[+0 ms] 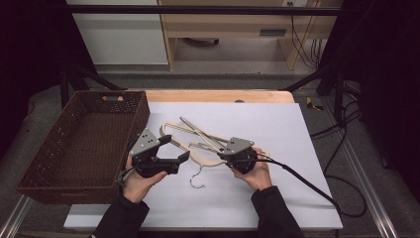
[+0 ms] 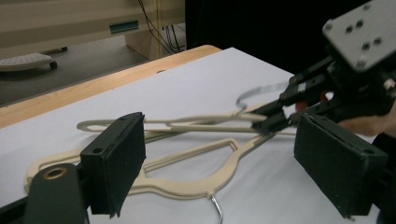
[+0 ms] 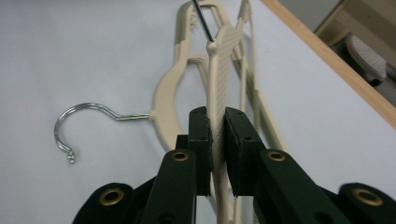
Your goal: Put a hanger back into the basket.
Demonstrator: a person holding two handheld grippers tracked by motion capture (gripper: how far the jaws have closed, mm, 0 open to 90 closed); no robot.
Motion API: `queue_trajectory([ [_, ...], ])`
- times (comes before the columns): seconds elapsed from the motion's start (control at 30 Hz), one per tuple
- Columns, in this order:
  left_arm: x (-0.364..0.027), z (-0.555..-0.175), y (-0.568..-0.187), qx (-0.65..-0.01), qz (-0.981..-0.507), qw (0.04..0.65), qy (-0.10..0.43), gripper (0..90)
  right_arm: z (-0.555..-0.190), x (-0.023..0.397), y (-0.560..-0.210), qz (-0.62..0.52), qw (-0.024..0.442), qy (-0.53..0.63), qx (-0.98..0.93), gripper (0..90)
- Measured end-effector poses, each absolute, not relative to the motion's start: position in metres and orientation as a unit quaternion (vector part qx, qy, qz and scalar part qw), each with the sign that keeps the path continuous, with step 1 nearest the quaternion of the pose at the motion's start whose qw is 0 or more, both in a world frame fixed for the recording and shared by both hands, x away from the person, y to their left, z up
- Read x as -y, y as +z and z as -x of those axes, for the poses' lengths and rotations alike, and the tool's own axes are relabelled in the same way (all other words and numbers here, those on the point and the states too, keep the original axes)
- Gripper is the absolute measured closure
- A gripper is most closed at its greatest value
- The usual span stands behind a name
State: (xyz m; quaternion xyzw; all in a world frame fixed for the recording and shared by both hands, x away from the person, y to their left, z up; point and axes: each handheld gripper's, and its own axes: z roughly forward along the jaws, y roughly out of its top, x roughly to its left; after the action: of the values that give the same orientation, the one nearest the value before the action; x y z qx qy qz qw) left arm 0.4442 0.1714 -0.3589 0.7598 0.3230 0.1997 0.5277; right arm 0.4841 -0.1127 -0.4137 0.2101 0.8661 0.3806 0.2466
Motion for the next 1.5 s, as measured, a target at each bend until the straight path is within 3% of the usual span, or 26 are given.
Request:
queue_trajectory([
  [0.2, -0.171, -0.445, -0.366, -0.312, -0.770, 0.511, 0.223, 20.4, -0.486, 0.133, -0.403, -0.242, 0.280, 0.387, -0.844, 86.9],
  [0.43, -0.173, -0.444, -0.369, -0.308, -0.768, 0.520, 0.212, 26.5, -0.485, 0.151, -0.395, -0.248, 0.278, 0.409, -0.833, 87.0],
  [1.03, -0.165, -0.441, -0.375, -0.263, -0.793, 0.514, 0.197, 28.4, -0.453, 0.150, -0.382, -0.207, 0.144, 0.483, -0.838, 87.0],
  [1.5, -0.145, -0.440, -0.384, -0.227, -0.839, 0.460, 0.181, 35.4, -0.445, 0.132, -0.386, -0.170, 0.101, 0.484, -0.853, 87.0],
])
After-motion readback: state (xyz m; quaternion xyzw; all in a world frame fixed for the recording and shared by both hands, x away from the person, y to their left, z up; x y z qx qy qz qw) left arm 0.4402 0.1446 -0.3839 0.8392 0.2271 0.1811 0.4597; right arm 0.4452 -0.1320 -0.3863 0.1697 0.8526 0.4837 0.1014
